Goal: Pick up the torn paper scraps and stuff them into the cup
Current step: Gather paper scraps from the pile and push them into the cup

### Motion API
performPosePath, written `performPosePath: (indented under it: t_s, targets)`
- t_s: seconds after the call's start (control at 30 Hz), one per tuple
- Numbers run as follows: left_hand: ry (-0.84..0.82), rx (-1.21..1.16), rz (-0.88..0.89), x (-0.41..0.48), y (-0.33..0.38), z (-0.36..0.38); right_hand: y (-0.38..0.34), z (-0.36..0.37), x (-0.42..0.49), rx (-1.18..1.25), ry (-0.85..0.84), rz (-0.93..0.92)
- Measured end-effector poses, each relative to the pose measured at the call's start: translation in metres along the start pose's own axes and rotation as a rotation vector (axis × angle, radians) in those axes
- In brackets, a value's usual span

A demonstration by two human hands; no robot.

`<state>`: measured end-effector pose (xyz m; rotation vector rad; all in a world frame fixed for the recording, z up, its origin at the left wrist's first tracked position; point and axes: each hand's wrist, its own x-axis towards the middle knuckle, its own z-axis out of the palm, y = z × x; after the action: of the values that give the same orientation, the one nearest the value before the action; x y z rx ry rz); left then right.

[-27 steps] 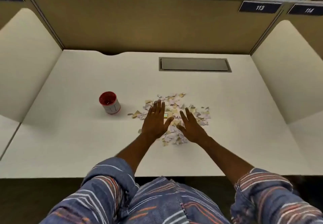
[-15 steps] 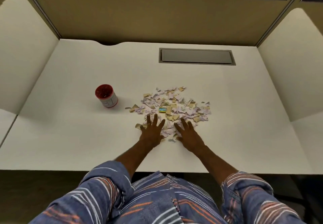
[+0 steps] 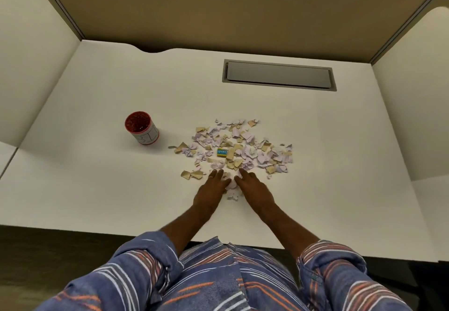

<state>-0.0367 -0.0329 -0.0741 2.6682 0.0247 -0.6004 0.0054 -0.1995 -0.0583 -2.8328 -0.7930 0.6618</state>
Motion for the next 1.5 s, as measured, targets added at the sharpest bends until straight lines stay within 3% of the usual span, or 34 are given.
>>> performPosePath:
  t_s: [0.23, 0.4, 0.63, 0.83, 1.1, 1.2, 1.5]
  targets:
    - [0.153, -0.012, 0.043, 0.012, -0.002, 0.004, 0.019, -0.006, 0.006, 0.020, 0.021, -0.042]
    - [0.222, -0.110, -0.031, 0.020, 0.002, -0.009, 0.017, -0.025, 0.020, 0.214, 0.218, -0.044]
    - [0.492, -0.502, -0.154, 0.011, 0.010, -0.054, -0.005, -0.057, 0.054, 0.389, 0.375, -0.055]
    - [0.655, -0.679, -0.187, 0.004, -0.025, -0.097, -0.055, -0.089, 0.092, 0.838, 0.287, 0.207]
    - [0.827, -0.759, -0.194, -0.005, -0.116, -0.185, -0.164, -0.149, 0.148, 1.211, 0.178, 0.182]
    - [0.844, -0.708, -0.269, -0.006, -0.155, -0.218, -0.204, -0.162, 0.171, 1.202, 0.186, 0.162]
    - [0.627, -0.620, -0.430, 0.011, -0.208, -0.243, -0.274, -0.150, 0.232, 0.902, 0.198, 0.203]
